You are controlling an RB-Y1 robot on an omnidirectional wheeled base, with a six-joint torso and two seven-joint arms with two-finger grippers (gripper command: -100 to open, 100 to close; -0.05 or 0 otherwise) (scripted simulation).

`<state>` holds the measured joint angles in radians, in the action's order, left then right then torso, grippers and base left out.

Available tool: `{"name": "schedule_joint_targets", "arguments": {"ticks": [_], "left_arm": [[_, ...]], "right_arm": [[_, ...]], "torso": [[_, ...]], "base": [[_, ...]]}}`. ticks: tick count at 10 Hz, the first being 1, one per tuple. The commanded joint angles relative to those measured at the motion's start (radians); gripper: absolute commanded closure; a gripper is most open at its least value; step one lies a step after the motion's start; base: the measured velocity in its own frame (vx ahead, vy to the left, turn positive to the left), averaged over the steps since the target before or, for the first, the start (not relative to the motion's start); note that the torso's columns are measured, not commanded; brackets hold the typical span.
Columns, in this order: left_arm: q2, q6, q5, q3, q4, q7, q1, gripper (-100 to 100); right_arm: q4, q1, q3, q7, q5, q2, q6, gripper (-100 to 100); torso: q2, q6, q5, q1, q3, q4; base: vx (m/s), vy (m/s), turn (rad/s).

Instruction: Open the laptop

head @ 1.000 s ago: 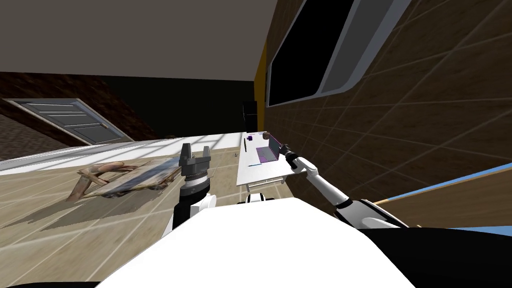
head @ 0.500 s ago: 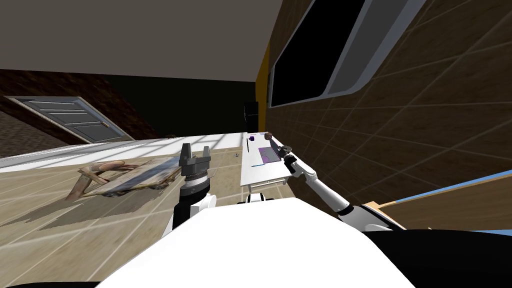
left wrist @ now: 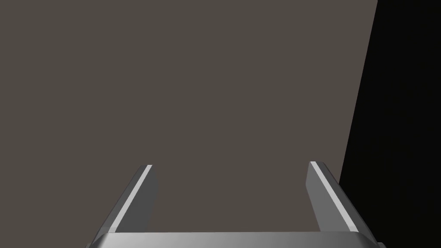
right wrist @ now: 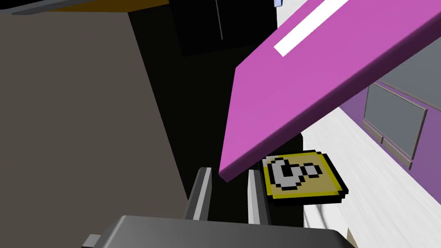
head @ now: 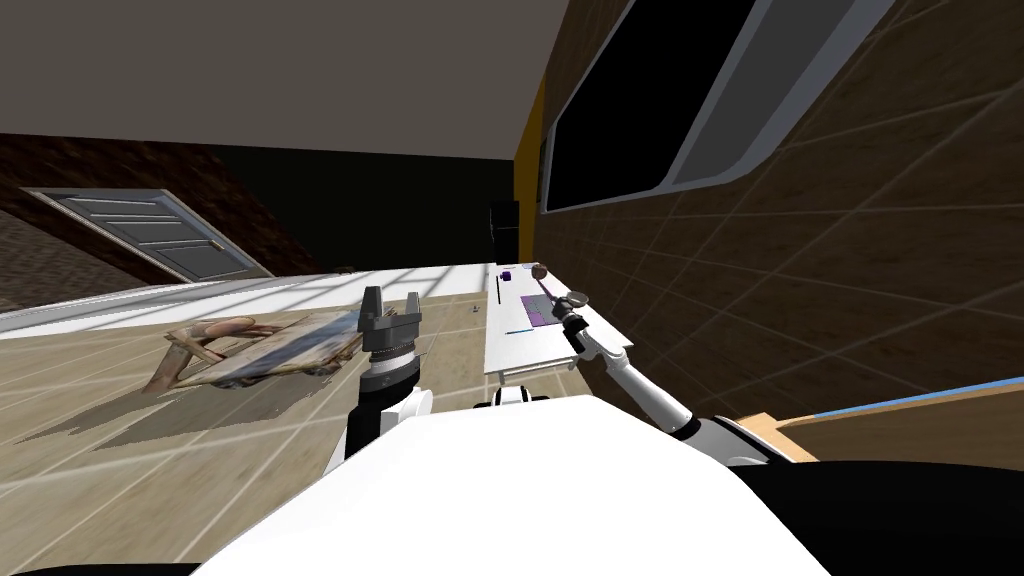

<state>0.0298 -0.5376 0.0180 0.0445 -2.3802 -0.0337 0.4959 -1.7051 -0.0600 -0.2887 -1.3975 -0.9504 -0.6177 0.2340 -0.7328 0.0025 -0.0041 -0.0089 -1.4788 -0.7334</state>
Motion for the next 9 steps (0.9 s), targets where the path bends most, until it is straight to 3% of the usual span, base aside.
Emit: {"name": "schedule_joint_targets", "arguments": {"ticks": [1, 4, 9], "left_arm": [[0.000, 0.000, 0.000, 0.000, 0.000, 0.000, 0.000, 0], [0.000, 0.000, 0.000, 0.000, 0.000, 0.000, 0.000, 0], [0.000, 0.000, 0.000, 0.000, 0.000, 0.000, 0.000, 0]], "right_arm": [[0.006, 0.017, -0.029, -0.045, -0.074, 0.044, 0.036, 100], [0.007, 0.028, -0.043, -0.070, -0.131, 0.071, 0.051, 100], [0.011, 0.059, -0.085, -0.145, -0.263, 0.154, 0.099, 100]], "torso": [[0.000, -0.001, 0.002, 0.002, -0.001, -0.001], [-0.002, -0.003, 0.004, 0.009, 0.001, -0.003], [-0.006, -0.003, 0.005, 0.010, 0.003, -0.005]], "base": [[0.011, -0.037, 0.006], [0.018, -0.026, 0.020], [0.018, -0.025, 0.019]]}}
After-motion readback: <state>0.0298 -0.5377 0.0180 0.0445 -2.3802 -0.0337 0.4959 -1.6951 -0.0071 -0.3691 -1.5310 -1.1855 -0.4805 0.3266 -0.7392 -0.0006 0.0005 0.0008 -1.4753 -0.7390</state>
